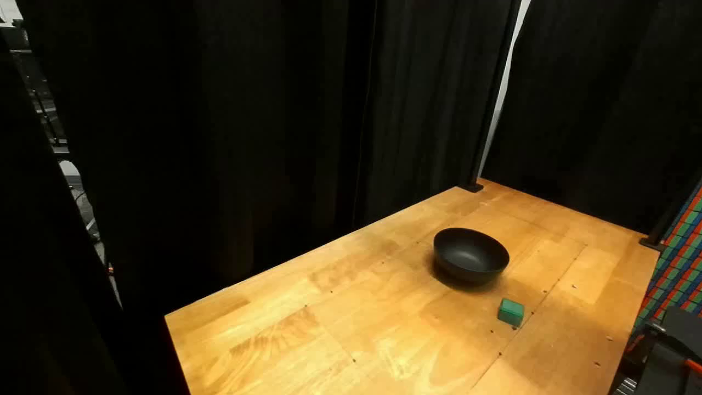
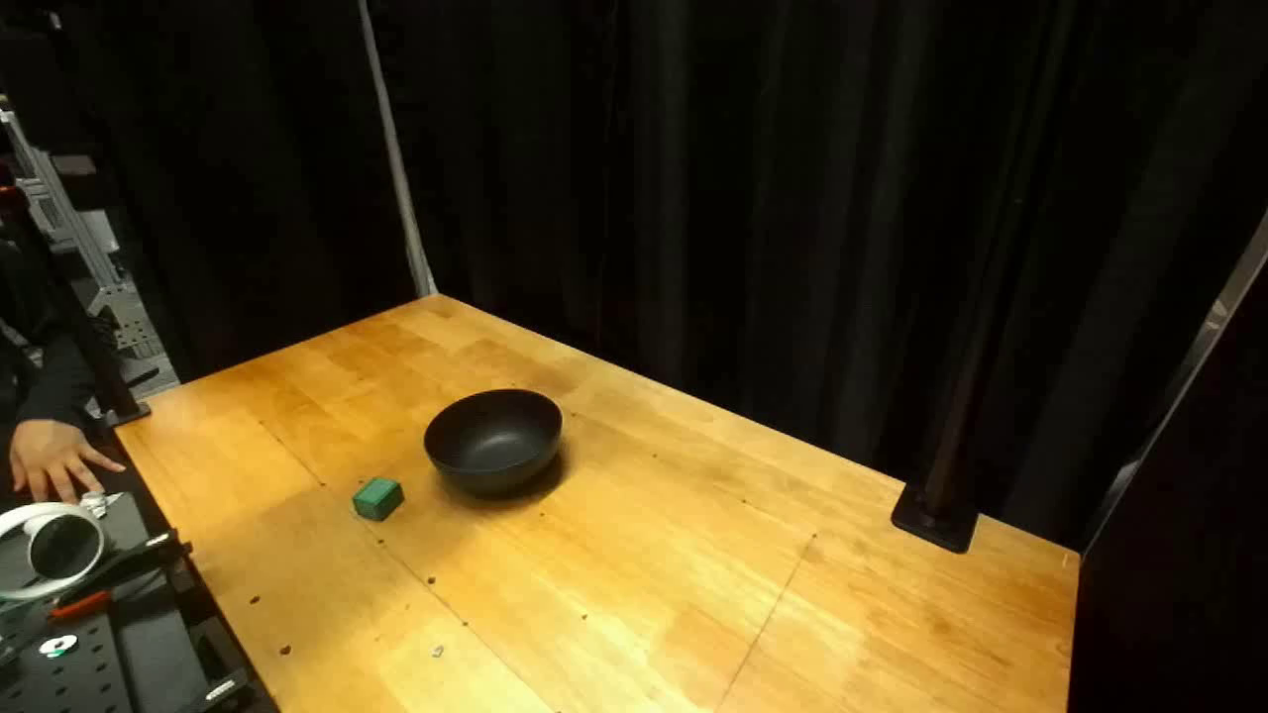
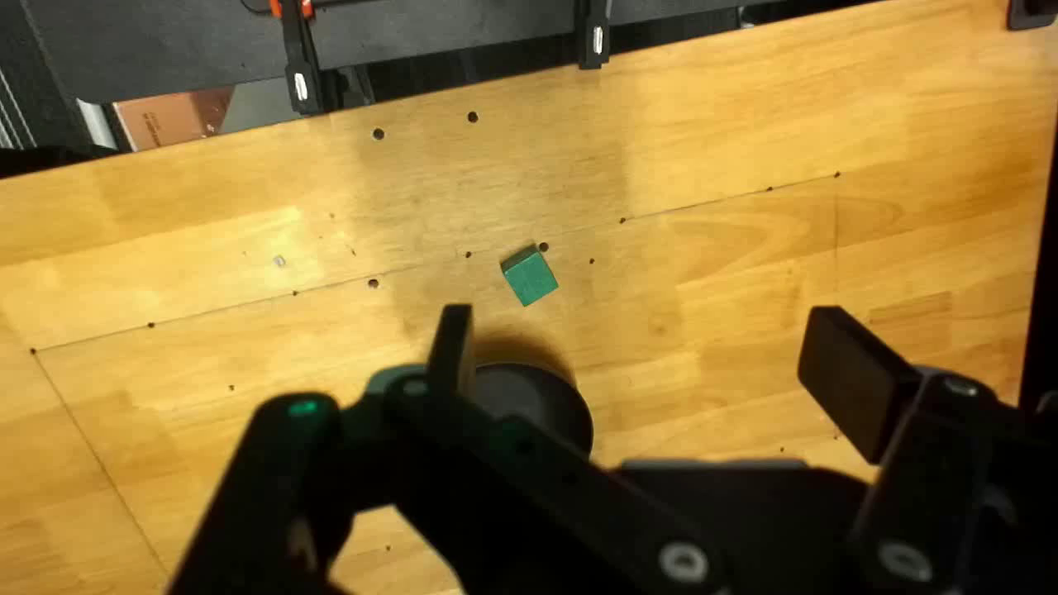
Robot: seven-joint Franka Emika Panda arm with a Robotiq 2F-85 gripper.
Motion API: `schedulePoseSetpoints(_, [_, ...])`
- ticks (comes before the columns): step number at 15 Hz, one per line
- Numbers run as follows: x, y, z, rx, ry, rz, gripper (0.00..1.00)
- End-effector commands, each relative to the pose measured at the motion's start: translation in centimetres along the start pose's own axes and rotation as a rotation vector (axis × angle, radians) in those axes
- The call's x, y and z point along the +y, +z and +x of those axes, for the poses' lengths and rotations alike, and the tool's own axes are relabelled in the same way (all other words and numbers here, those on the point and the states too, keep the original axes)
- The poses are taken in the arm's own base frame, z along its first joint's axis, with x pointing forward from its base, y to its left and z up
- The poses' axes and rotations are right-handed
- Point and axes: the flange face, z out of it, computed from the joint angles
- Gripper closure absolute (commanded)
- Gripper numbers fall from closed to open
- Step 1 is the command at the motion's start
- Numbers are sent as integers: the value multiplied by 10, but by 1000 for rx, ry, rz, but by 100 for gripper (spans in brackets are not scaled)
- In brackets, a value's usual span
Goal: Pick up the green object from the table and put it in the bowl
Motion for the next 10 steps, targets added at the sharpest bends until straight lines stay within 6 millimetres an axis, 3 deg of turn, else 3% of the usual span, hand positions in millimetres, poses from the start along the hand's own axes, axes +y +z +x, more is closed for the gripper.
schedulePoseSetpoints(1, [0,-3,0,4,-1,0,0])
schedulePoseSetpoints(4, [-4,0,1,21,6,-43,0])
schedulePoseSetpoints(6, [-14,31,7,24,7,-119,0])
schedulePoseSetpoints(10, [-37,112,15,38,-47,-199,0])
